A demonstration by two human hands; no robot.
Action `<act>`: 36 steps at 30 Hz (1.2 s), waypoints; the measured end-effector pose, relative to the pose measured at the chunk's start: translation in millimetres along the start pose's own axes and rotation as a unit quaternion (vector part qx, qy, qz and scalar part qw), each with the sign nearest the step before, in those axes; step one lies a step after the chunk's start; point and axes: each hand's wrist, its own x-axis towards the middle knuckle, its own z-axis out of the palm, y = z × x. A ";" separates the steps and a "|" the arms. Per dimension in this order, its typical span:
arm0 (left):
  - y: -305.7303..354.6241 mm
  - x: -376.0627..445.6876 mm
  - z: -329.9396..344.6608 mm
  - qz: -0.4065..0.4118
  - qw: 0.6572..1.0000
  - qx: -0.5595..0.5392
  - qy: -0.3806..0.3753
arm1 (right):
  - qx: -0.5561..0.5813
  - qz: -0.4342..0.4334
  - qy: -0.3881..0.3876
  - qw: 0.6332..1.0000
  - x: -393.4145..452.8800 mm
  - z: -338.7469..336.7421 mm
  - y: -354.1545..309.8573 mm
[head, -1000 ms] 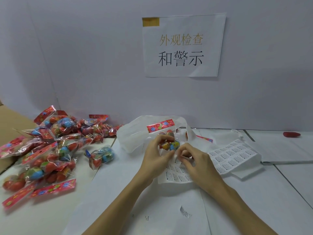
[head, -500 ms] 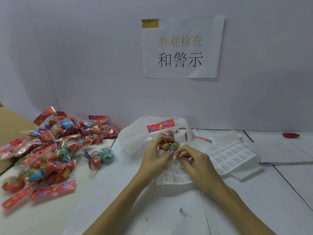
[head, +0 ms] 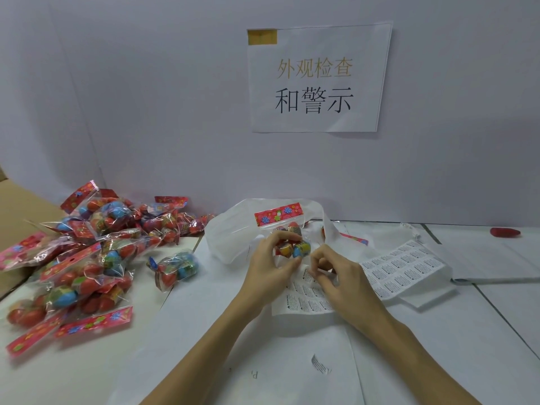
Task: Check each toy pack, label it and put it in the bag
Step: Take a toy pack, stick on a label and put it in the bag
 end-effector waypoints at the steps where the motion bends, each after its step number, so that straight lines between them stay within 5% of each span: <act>1: 0.2 -0.1 -0.1 0.000 1.000 -0.001 -0.001 | 0.004 0.004 0.000 1.000 0.0 -0.3 -0.5; 36: 6.8 0.6 -8.2 0.034 0.999 0.036 0.000 | -0.017 0.003 -0.052 0.998 3.3 -15.6 -2.9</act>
